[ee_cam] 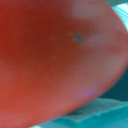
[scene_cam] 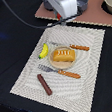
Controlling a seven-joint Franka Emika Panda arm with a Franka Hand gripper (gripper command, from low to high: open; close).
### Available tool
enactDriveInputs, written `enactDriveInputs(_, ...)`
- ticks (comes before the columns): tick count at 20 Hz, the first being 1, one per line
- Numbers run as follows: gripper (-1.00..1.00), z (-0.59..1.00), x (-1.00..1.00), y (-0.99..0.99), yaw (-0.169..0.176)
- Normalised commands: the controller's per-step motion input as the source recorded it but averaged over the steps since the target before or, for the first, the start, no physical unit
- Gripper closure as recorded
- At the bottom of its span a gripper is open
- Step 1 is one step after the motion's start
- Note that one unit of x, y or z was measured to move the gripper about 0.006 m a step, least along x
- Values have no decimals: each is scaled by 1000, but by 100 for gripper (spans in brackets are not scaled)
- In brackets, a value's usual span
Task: Interact with the objects in diverse but meaningful ways.
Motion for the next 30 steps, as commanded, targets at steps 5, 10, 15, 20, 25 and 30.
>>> enactDriveInputs(5,100,58,495,886,0)
enactDriveInputs(10,100,66,446,903,0)
enactDriveInputs(15,100,271,528,908,0)
enactDriveInputs(20,100,259,530,899,0)
enactDriveInputs(25,100,219,528,882,0)
enactDriveInputs(30,100,1,258,419,1)
